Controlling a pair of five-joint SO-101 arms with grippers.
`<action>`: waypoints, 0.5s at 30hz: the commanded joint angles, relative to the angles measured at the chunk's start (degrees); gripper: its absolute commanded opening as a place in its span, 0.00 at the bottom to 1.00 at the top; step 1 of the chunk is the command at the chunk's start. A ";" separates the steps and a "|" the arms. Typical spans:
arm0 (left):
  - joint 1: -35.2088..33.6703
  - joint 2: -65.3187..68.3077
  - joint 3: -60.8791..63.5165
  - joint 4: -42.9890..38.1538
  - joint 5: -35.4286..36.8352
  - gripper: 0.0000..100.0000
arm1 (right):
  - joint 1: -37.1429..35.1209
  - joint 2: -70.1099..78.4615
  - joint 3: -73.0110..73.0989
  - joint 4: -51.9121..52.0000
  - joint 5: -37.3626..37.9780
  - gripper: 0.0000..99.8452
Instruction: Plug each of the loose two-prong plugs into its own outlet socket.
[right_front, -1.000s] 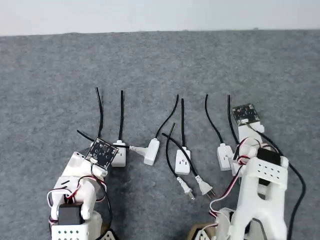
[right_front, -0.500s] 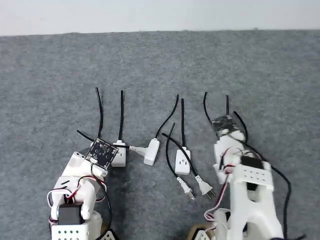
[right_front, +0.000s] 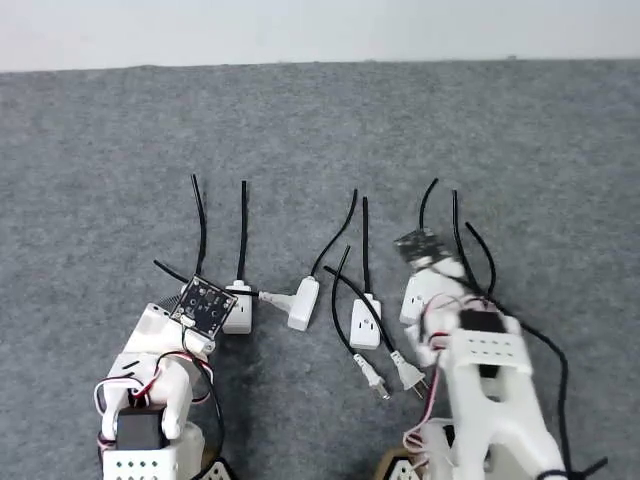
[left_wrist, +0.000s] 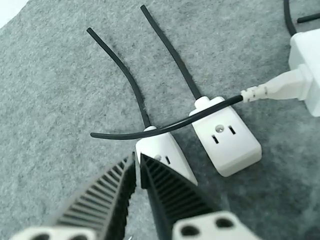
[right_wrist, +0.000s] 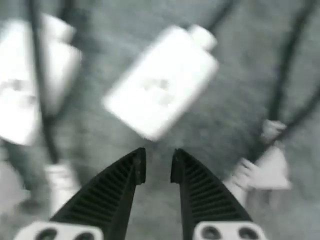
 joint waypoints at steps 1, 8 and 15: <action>-0.26 -0.79 -0.48 -1.05 -0.44 0.01 | 10.86 -0.13 -5.45 0.66 4.75 0.13; -0.26 -0.79 -0.48 -1.05 -0.44 0.01 | 17.45 0.04 -6.33 1.27 12.66 0.21; -0.26 -0.79 -0.48 -0.97 -0.44 0.01 | 16.57 0.04 -4.31 1.80 13.10 0.20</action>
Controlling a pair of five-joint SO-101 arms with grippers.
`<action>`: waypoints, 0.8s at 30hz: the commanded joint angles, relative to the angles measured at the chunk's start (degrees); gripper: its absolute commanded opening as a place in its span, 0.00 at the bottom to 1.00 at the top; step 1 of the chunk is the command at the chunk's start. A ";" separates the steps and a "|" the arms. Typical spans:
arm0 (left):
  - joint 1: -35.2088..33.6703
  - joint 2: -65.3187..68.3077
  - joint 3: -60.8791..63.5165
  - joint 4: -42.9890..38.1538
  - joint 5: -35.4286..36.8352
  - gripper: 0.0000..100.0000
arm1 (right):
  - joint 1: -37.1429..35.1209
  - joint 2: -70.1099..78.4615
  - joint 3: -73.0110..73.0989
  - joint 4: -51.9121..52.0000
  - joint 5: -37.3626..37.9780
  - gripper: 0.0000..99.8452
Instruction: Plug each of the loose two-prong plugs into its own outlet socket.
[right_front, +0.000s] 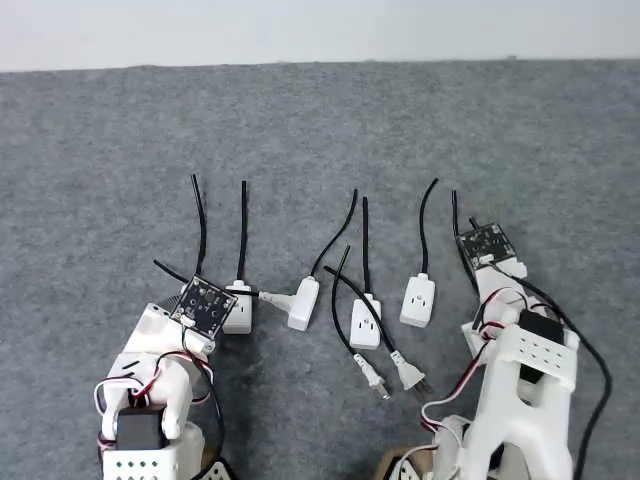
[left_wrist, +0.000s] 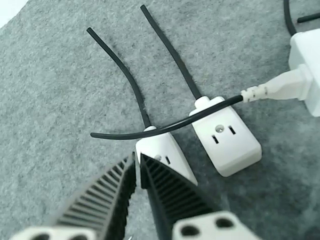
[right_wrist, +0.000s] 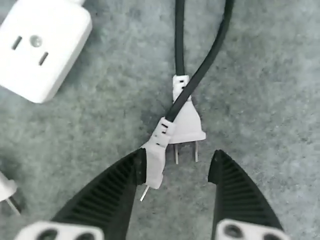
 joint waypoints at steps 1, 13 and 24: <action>-0.26 -0.79 -0.48 -0.97 -0.44 0.01 | -0.84 0.04 -0.09 0.57 0.79 0.20; -0.26 -0.79 -0.48 -0.97 -0.44 0.01 | -7.96 0.04 4.66 0.66 0.79 0.20; -0.26 -0.79 -0.48 -0.97 -0.44 0.01 | -9.19 -0.04 6.51 9.45 7.21 0.17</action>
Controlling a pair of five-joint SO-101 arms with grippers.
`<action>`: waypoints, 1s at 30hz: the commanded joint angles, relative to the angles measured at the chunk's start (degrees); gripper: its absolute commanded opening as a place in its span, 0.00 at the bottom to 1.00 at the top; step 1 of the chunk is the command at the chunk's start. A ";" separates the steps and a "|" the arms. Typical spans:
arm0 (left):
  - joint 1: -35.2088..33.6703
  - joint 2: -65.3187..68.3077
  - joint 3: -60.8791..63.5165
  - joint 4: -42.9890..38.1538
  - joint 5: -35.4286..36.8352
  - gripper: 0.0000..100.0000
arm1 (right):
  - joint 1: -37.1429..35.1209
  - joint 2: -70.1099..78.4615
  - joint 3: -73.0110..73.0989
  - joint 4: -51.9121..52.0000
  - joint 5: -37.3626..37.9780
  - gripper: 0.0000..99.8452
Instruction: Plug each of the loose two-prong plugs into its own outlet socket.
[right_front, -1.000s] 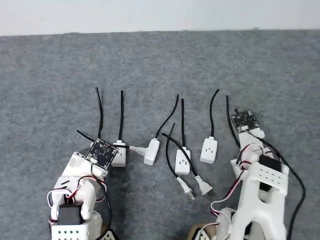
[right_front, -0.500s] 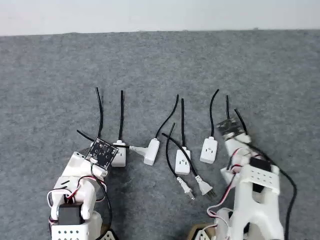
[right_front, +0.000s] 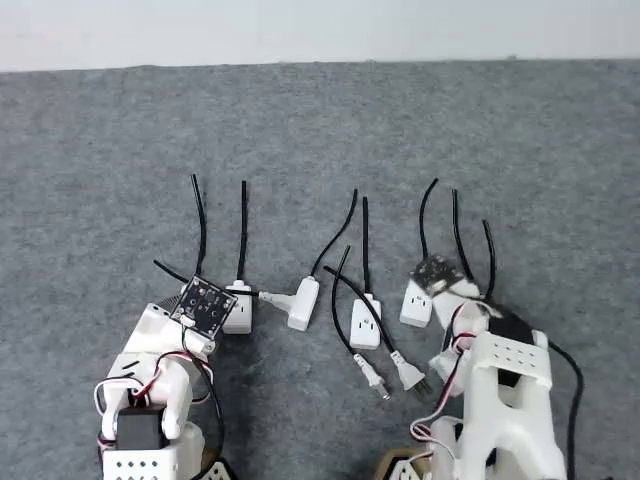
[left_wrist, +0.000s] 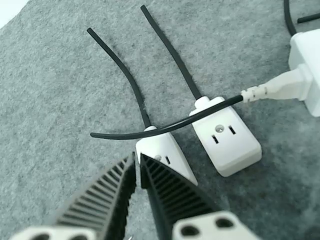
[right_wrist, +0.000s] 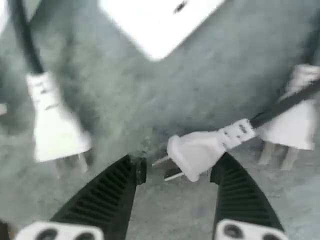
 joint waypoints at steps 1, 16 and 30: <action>-0.26 -0.79 -0.48 -0.97 -0.44 0.01 | -0.75 -0.04 0.26 1.45 1.49 0.15; -0.26 -0.79 -0.48 -0.97 -0.44 0.01 | -1.45 -0.04 1.14 0.57 1.32 0.01; -0.26 -0.79 -0.48 -0.97 -0.44 0.01 | -2.68 -5.93 -9.93 2.33 -8.70 0.01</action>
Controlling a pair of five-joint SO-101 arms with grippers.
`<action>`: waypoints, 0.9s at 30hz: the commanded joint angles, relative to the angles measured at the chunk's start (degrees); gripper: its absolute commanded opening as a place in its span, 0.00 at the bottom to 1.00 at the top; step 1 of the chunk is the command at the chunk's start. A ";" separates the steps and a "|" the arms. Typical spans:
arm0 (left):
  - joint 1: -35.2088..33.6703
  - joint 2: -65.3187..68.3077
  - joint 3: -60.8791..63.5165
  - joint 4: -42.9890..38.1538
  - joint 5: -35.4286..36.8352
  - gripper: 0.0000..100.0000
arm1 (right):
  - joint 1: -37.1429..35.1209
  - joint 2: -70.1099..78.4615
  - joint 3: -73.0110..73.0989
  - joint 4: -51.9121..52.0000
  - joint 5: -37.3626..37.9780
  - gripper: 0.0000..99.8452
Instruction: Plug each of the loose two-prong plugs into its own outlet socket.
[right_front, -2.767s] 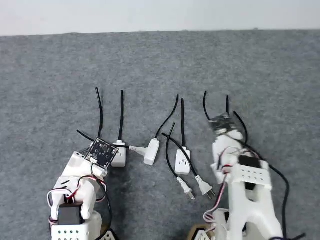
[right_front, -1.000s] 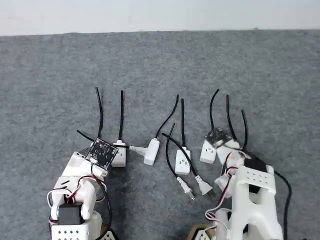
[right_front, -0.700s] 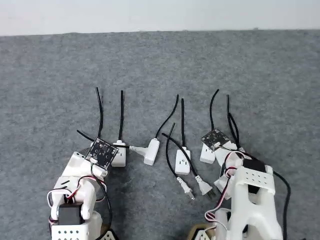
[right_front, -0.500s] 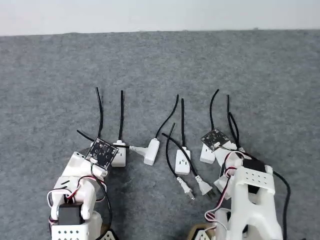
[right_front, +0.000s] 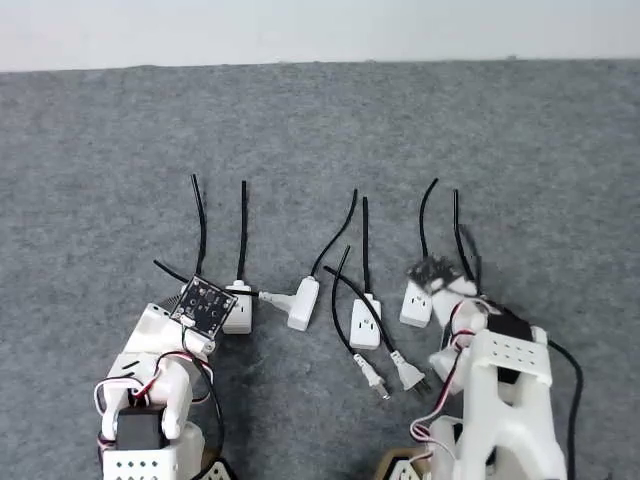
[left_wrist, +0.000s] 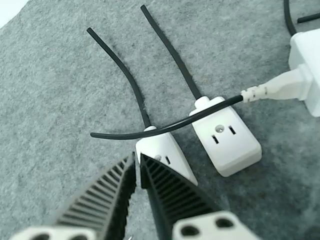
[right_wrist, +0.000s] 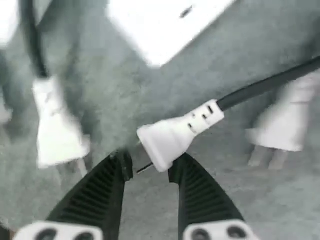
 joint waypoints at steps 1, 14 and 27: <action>-0.26 -0.79 -0.48 -0.97 -0.44 0.01 | -2.42 -5.76 -7.82 2.77 -5.01 0.01; -0.26 -0.79 -0.48 -0.97 -0.44 0.01 | -9.27 -33.71 -21.45 17.45 -11.16 0.01; -0.26 -0.79 -0.48 -0.97 -0.44 0.01 | -13.32 -59.65 -17.14 21.23 -11.25 0.01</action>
